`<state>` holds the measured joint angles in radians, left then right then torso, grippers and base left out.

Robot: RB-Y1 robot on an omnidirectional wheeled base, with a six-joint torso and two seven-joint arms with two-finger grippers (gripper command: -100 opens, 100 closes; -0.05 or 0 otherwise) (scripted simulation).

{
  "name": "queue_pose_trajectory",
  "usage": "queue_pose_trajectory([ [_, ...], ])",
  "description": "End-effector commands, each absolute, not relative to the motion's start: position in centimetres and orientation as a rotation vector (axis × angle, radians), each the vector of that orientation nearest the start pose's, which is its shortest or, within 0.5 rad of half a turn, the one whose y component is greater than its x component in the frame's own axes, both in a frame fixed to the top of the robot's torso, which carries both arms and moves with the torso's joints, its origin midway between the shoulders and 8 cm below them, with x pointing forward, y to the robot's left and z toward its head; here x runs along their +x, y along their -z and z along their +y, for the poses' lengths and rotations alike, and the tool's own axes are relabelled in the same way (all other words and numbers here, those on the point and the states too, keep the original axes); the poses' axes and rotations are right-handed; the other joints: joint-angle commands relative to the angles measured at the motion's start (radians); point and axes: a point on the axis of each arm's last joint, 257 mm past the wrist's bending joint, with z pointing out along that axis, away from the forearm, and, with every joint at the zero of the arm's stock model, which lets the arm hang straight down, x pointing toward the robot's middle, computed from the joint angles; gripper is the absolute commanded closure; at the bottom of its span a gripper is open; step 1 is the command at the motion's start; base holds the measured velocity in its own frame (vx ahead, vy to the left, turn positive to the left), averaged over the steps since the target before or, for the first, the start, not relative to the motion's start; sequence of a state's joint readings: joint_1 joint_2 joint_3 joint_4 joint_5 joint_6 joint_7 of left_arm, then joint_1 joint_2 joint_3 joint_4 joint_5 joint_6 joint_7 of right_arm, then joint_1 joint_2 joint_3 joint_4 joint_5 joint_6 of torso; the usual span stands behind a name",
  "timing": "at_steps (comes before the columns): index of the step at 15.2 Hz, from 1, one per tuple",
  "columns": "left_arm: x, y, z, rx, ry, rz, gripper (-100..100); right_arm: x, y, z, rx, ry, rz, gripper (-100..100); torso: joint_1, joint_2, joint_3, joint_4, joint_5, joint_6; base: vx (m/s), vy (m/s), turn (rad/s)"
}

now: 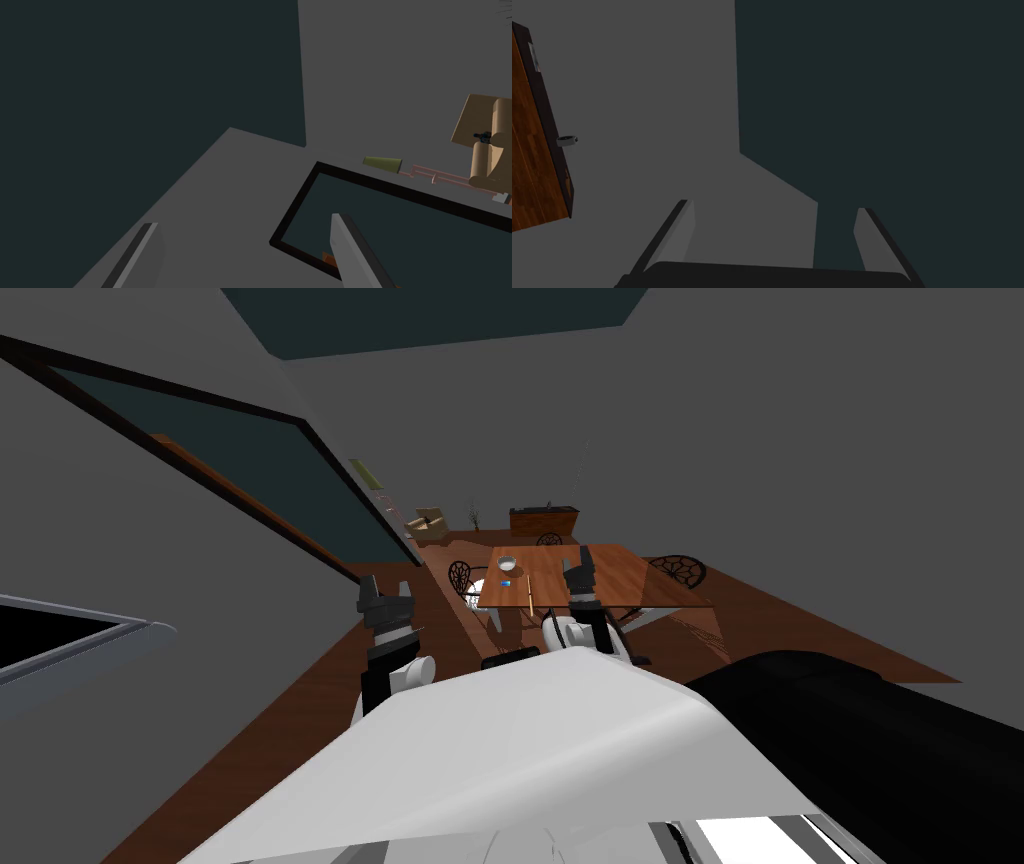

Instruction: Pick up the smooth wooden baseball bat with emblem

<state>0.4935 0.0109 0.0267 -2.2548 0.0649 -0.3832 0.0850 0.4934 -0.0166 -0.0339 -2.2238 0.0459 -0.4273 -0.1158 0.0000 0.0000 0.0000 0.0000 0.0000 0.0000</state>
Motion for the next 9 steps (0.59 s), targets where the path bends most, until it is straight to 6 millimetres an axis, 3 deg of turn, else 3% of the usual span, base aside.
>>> queue_pose_trajectory([
  [1,36.5,0.8,29.9,-0.835,1.364,0.642,0,36.9,1.7,-28.9,0.763,-1.320,0.727,-100,0.000,0.000,0.000,0.000,0.000,0.000,0.000,0.000,0.000],
  [9,36.5,0.8,29.9,-0.835,1.364,0.642,0,40.3,5.4,-30.3,0.883,-1.351,0.857,-100,0.001,-0.003,-0.002,-0.001,0.000,0.000,0.025,0.015,0.002],
])
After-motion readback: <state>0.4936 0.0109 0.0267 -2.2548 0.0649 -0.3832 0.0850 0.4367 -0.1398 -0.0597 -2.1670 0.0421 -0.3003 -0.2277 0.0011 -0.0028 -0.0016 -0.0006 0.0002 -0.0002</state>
